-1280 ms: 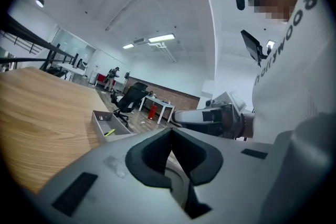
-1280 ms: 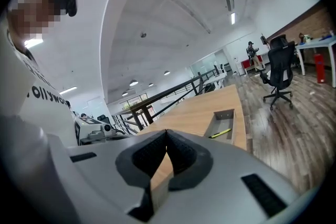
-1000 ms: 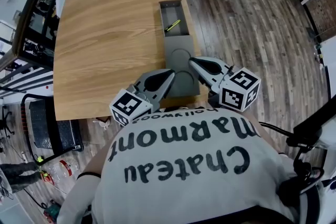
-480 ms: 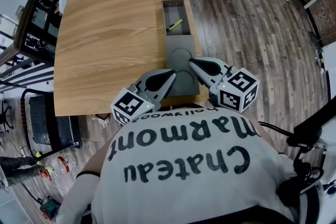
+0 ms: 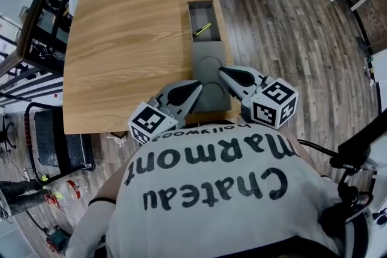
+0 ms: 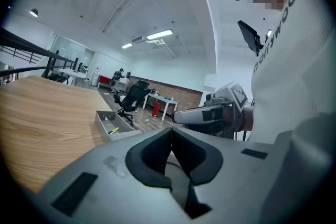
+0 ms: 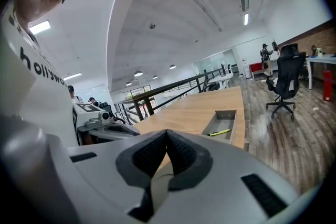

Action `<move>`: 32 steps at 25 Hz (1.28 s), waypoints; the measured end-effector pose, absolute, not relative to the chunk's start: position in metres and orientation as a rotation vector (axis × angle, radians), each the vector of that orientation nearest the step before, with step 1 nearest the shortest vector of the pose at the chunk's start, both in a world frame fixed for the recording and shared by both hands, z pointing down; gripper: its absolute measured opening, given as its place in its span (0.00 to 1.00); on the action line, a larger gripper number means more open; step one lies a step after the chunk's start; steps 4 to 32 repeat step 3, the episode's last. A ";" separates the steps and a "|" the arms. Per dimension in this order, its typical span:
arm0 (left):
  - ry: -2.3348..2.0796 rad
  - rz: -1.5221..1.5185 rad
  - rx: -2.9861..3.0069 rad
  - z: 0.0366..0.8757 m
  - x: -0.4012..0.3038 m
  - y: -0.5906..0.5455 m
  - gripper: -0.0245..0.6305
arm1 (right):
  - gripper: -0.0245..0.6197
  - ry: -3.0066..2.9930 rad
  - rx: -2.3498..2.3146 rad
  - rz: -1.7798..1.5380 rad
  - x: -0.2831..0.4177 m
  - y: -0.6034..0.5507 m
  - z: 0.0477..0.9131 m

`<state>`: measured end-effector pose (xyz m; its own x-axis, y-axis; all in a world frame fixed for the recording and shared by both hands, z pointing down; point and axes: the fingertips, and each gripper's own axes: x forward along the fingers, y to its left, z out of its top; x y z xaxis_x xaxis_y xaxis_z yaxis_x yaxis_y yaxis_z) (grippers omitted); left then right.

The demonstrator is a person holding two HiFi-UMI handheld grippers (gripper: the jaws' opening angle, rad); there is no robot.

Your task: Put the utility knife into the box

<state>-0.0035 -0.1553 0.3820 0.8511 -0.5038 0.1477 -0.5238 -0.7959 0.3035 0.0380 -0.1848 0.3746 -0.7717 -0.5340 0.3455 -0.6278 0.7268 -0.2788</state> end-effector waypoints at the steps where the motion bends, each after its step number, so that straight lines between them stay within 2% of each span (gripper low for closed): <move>1: -0.769 0.085 2.692 0.383 -0.004 -0.155 0.05 | 0.05 -2.687 0.921 0.567 0.038 -0.185 0.376; 32: -0.765 0.087 2.691 0.385 -0.005 -0.156 0.05 | 0.05 -2.683 0.924 0.576 0.037 -0.185 0.379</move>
